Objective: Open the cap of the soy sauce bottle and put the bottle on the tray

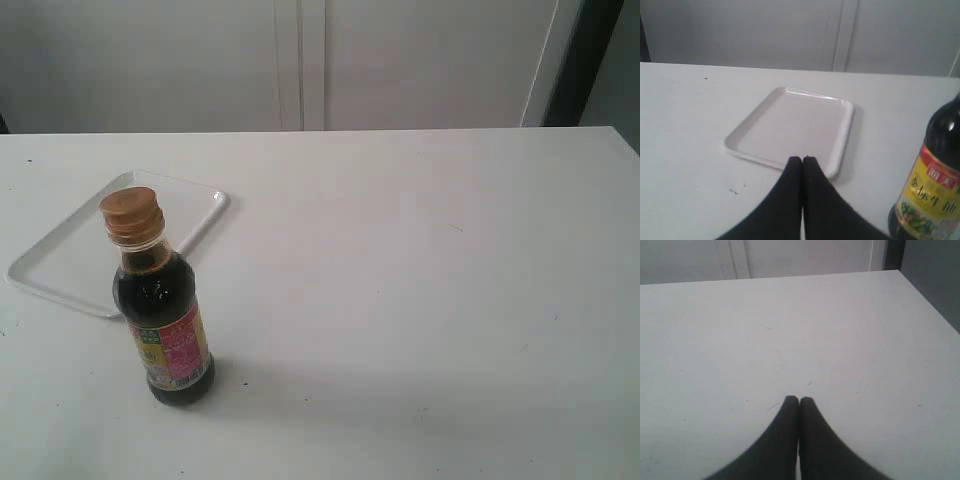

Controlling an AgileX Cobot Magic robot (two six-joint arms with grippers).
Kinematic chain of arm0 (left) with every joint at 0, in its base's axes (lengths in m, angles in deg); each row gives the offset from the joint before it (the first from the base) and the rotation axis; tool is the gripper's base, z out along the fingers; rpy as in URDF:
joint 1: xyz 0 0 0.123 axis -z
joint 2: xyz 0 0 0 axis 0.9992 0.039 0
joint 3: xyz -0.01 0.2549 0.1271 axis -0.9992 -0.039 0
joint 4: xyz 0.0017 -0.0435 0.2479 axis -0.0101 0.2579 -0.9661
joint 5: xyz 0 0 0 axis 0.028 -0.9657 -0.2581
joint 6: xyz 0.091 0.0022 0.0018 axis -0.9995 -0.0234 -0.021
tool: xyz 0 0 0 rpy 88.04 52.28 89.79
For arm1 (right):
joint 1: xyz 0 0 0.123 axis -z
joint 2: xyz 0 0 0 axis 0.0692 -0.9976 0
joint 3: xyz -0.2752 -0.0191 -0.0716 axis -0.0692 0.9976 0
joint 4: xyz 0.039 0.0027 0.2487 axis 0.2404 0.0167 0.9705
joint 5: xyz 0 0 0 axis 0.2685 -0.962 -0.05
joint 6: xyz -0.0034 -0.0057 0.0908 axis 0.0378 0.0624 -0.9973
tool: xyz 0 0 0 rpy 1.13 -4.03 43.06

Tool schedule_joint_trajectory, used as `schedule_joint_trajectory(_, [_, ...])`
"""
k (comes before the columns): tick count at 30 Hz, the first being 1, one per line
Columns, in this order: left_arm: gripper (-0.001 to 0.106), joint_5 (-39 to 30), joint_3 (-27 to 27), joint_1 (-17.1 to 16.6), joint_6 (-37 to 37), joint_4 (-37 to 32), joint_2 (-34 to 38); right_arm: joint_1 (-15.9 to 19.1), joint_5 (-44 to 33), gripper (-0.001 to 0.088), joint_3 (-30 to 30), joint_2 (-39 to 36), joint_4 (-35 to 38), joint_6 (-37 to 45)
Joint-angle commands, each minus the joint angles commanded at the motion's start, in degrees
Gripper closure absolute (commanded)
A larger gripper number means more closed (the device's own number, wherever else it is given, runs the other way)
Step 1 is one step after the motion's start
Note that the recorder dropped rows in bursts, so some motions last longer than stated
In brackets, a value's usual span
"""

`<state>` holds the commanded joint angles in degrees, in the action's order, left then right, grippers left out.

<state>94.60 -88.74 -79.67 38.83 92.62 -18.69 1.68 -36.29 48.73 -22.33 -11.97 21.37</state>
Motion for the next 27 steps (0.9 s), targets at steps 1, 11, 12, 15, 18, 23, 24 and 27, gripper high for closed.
schedule_joint_trajectory(1, [0.105, 2.8, 0.0, 0.0, 2.0, 0.0, 0.0, 0.0, 0.0, 0.0868, 0.0, 0.0, 0.0, 0.0])
schedule_joint_trajectory(11, [0.105, 15.7, 0.4, 0.0, 8.8, 0.0, 0.0, 0.0, 0.0, 0.0868, 0.0, 0.0, 0.0, 0.0])
schedule_joint_trajectory(12, [0.105, 14.4, 1.1, 0.0, 9.3, 0.0, 0.0, 0.0, 0.0, 0.0868, 0.0, 0.0, 0.0, 0.0])
schedule_joint_trajectory(15, [0.105, 11.5, 3.8, 0.0, 9.5, 0.0, 0.0, 0.0, 0.0, 0.0868, 0.0, 0.0, 0.0, 0.0])
schedule_joint_trajectory(18, [0.105, 9.3, 6.6, 0.0, 9.5, -0.3, 2.2, 0.0, 0.0, 0.0868, 0.0, 0.0, 0.0, 0.0])
schedule_joint_trajectory(23, [0.105, 7.6, 10.9, 0.0, 9.5, -0.3, 8.0, 0.0, 0.0, 0.0868, 0.0, 0.0, 0.0, 0.0])
schedule_joint_trajectory(24, [0.105, 7.6, 11.8, 0.0, 9.5, -0.3, 9.3, 0.0, 0.0, 0.0868, 0.0, 0.0, 0.0, 0.0])
schedule_joint_trajectory(27, [0.105, 7.3, 14.2, 0.0, 10.3, -2.1, 13.3, 0.0, 0.0, 0.0868, 0.0, 0.0, 0.0, 0.0])
